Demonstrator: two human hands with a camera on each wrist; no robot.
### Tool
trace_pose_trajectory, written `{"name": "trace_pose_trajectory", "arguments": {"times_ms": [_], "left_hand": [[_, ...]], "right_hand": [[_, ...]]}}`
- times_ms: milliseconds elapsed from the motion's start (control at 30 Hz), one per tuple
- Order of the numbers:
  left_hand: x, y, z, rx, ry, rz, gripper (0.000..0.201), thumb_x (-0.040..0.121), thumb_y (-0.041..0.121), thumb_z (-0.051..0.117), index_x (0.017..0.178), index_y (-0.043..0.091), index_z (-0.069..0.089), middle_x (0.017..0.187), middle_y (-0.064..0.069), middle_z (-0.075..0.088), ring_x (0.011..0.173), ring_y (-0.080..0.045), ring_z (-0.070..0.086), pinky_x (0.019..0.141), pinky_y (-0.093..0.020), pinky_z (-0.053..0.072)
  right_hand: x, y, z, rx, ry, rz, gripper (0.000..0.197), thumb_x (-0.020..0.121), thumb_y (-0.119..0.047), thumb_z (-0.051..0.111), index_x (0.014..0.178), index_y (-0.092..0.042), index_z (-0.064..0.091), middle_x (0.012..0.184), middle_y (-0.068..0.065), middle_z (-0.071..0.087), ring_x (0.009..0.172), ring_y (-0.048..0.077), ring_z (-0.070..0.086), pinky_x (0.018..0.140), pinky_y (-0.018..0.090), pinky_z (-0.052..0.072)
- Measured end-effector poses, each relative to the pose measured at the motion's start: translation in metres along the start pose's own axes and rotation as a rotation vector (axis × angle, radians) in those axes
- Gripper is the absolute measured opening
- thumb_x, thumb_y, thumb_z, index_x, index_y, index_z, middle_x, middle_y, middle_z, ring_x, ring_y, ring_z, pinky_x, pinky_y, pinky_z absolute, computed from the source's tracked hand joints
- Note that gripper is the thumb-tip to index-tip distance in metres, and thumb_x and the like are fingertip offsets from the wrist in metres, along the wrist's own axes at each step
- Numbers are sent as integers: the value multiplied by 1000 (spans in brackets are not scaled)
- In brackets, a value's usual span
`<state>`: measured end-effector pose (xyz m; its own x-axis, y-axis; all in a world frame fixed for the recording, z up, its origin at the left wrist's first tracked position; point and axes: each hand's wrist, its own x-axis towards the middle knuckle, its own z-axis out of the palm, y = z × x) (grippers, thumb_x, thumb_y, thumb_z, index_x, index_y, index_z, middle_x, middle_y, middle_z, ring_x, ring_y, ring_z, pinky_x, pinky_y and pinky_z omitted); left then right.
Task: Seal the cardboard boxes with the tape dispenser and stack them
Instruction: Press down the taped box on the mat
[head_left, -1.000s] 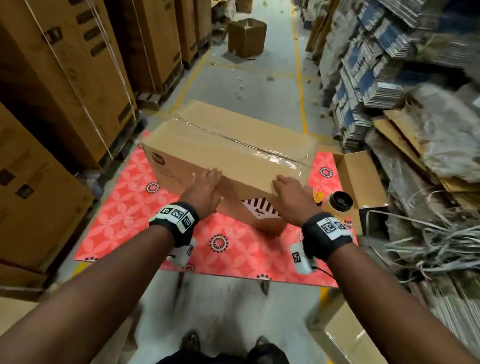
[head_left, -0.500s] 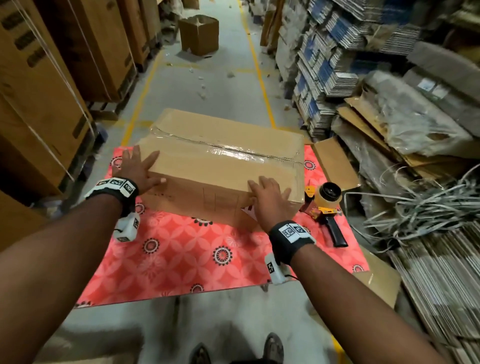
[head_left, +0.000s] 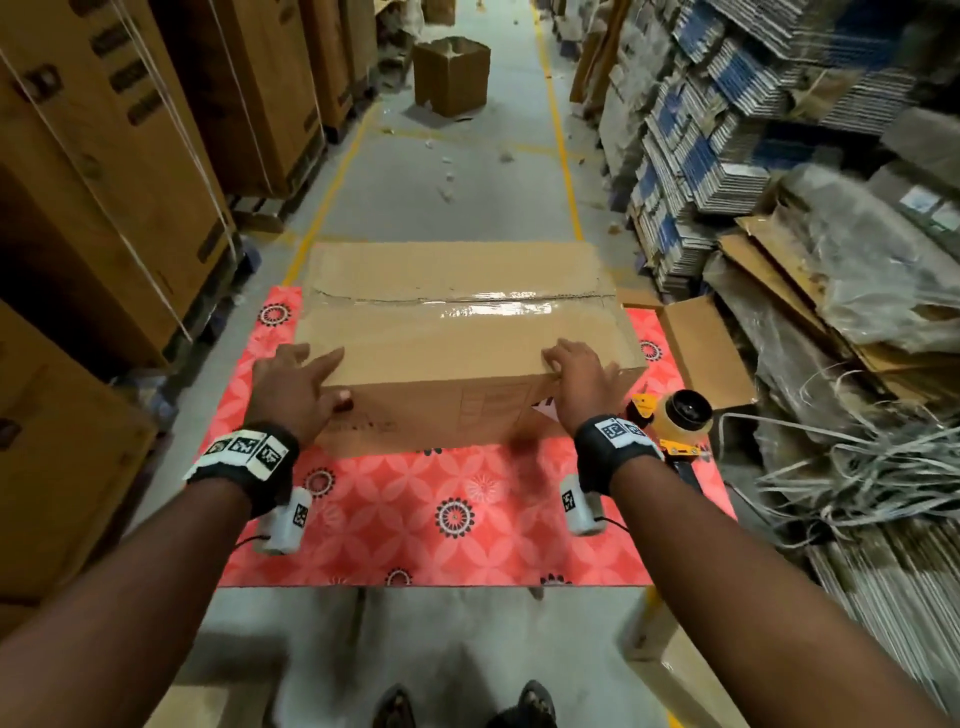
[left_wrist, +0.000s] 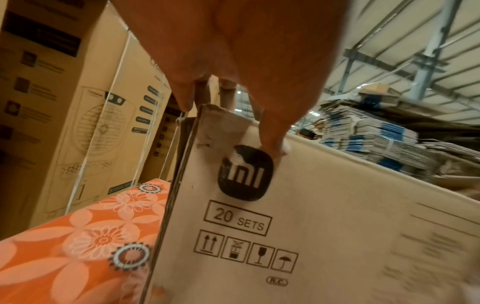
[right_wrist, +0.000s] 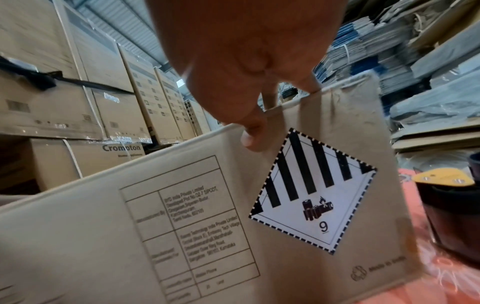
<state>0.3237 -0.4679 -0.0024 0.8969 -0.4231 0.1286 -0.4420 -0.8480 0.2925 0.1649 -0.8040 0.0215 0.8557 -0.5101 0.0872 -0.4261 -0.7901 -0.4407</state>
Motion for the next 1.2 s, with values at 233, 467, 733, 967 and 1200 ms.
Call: {"name": "trace_pose_trajectory", "arguments": {"times_ms": [233, 467, 733, 967, 1200], "left_hand": [[-118, 58, 9, -182, 72, -3, 46, 81, 22, 71, 125, 32, 64, 123, -8, 54, 114, -32, 51, 94, -37, 34], [-161, 110, 10, -560, 92, -11, 34, 79, 24, 69, 113, 26, 71, 119, 2, 58, 113, -14, 56, 95, -33, 48], [-129, 67, -19, -515, -17, -51, 41, 88, -6, 55, 111, 25, 68, 115, 4, 65, 103, -16, 63, 91, -32, 50], [-49, 25, -22, 84, -82, 94, 80, 73, -1, 74, 143, 21, 44, 152, -12, 34, 136, -37, 34, 111, -46, 34], [-41, 13, -10, 156, -175, 114, 81, 82, 22, 71, 151, 31, 29, 157, -5, 27, 142, -32, 27, 108, -51, 38]], "right_hand": [[53, 21, 0, 72, -56, 45, 40, 79, 10, 54, 112, -9, 63, 128, 22, 54, 122, 42, 52, 101, 51, 43], [48, 5, -3, -248, -161, -101, 38, 77, 2, 50, 115, 2, 54, 126, 26, 46, 124, 44, 40, 103, 52, 40], [-74, -83, 22, -176, -621, -395, 93, 83, -14, 58, 157, -14, 3, 163, 15, -18, 150, 38, -16, 109, 78, 9], [-112, -111, 48, -101, -442, -360, 104, 81, -70, 52, 158, -14, 9, 164, 17, -11, 151, 35, -15, 105, 78, 11], [-105, -93, 45, -42, -412, -373, 97, 80, -66, 52, 157, -20, 14, 166, 11, -9, 152, 29, -14, 107, 78, 8]]}}
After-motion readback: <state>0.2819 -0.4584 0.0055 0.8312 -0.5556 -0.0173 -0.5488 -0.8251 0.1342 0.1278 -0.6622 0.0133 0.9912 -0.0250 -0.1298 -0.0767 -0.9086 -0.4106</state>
